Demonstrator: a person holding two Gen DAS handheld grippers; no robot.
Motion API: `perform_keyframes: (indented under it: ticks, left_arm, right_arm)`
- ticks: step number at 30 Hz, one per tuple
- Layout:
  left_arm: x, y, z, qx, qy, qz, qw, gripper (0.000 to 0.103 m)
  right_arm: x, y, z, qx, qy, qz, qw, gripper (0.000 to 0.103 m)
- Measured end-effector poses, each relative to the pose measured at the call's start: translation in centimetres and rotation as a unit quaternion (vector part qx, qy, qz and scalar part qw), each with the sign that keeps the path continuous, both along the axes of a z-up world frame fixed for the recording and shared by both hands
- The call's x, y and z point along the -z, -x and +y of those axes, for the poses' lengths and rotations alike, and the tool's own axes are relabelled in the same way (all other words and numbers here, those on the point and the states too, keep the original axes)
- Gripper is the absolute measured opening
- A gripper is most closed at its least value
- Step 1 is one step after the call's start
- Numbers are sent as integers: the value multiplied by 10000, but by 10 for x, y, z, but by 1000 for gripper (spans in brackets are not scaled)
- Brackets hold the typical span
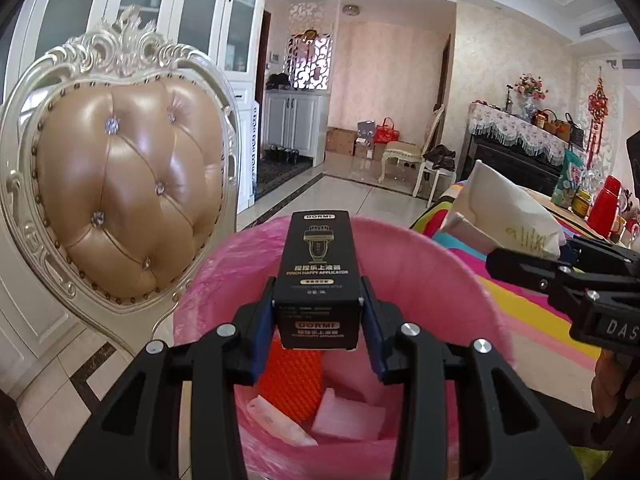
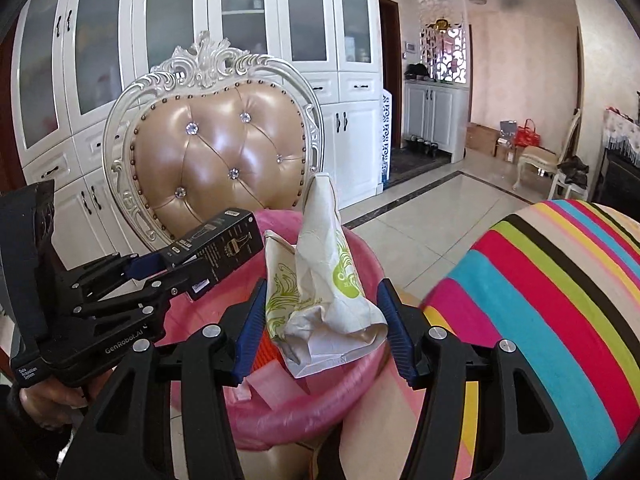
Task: Collect trash
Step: 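Carry the black box and paper bag over the pink wastebasket with both tools, then open both tools over the wastebasket to drop the box and bag, then move both tools back over the table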
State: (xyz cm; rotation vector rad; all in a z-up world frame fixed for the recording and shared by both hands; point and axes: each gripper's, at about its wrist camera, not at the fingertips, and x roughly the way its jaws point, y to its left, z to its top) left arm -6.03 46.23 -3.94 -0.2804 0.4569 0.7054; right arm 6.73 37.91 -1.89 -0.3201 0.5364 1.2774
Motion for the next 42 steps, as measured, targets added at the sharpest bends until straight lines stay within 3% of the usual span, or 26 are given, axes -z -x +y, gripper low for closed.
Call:
perform_keyframes:
  ticks: [3, 7, 15, 17, 19, 24, 29, 35, 42]
  left_arm:
    - [6, 1, 9, -42, 32, 86, 9999, 39]
    - [7, 13, 10, -274, 46, 4, 9996, 62]
    - [0, 49, -12, -707, 51, -254, 9972, 97]
    - [-3, 49, -25, -680, -55, -249, 9974, 98]
    - [-8, 43, -41, -492, -193, -183, 9984, 98]
    - [-18, 13, -91, 220, -343, -143, 9991, 98]
    - [-31, -30, -153, 1128, -376, -222, 9927, 98]
    - [-41, -94, -230, 2073, -96, -324, 9777, 98]
    - [-34, -180, -338, 3135, -67, -97, 9495, 98]
  right_arm:
    - [6, -5, 8, -27, 65, 71, 10000, 57]
    - [9, -12, 8, 34, 19, 188, 9998, 72]
    - [-1, -15, -38, 271, -85, 137, 9995, 73]
    - [-2, -15, -55, 372, -61, 87, 9993, 74]
    - [-2, -17, -80, 521, -37, 34, 9986, 79]
    - [-4, -25, -149, 973, 10, -145, 9952, 81]
    - [-7, -39, -236, 1704, -10, -299, 9849, 84]
    - [-4, -64, -348, 2765, -30, -244, 9607, 84]
    - [7, -88, -467, 3904, 8, -252, 9203, 85]
